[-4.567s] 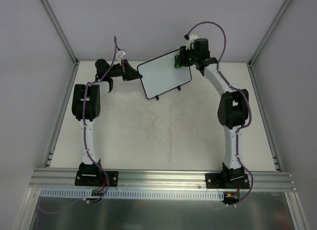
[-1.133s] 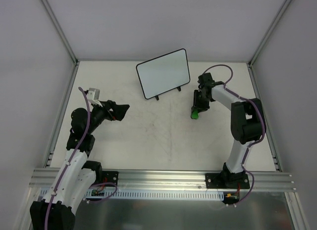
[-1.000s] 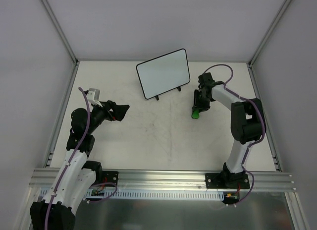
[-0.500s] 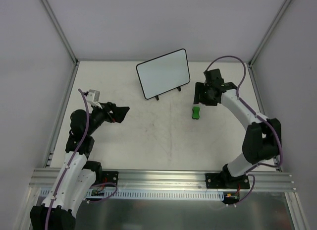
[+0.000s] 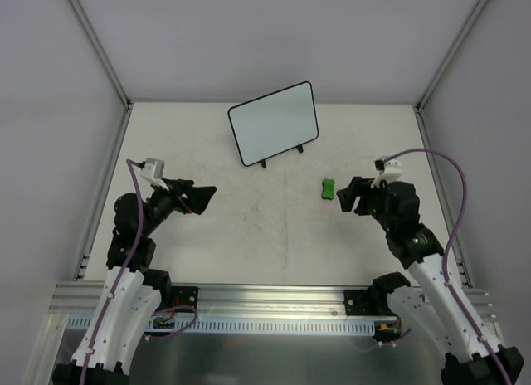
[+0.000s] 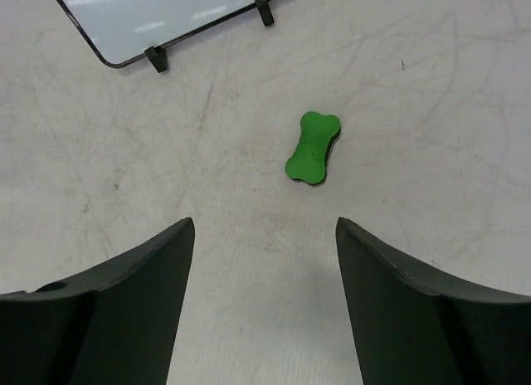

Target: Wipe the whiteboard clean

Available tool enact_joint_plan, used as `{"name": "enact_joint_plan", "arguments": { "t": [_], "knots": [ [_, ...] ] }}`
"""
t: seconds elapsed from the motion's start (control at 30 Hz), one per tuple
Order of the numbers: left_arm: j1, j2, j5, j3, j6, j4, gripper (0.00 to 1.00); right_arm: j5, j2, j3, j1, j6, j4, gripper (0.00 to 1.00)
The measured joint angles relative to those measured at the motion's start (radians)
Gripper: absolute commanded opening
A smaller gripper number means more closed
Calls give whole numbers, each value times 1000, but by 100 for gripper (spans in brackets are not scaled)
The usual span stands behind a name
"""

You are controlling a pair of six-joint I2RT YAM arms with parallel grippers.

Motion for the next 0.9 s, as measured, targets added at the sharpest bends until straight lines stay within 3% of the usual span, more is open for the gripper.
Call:
{"name": "enact_joint_plan", "arguments": {
  "t": [0.13,0.23,0.57,0.77,0.9],
  "knots": [
    [0,-134,-18,-33,-1,-33,99,17,-227,-101,0,-20,35,78],
    [0,-207,-19,-41,0,-39,99,33,-301,-126,0,-25,70,78],
    [0,-209,-19,-66,0,-77,99,43,-307,-150,0,-24,97,77],
    [0,-166,-19,-66,0,-84,99,57,-320,-162,0,-23,100,71],
    [0,-159,-19,-66,0,-84,99,64,-325,-162,0,-21,101,78]
  ]
}}
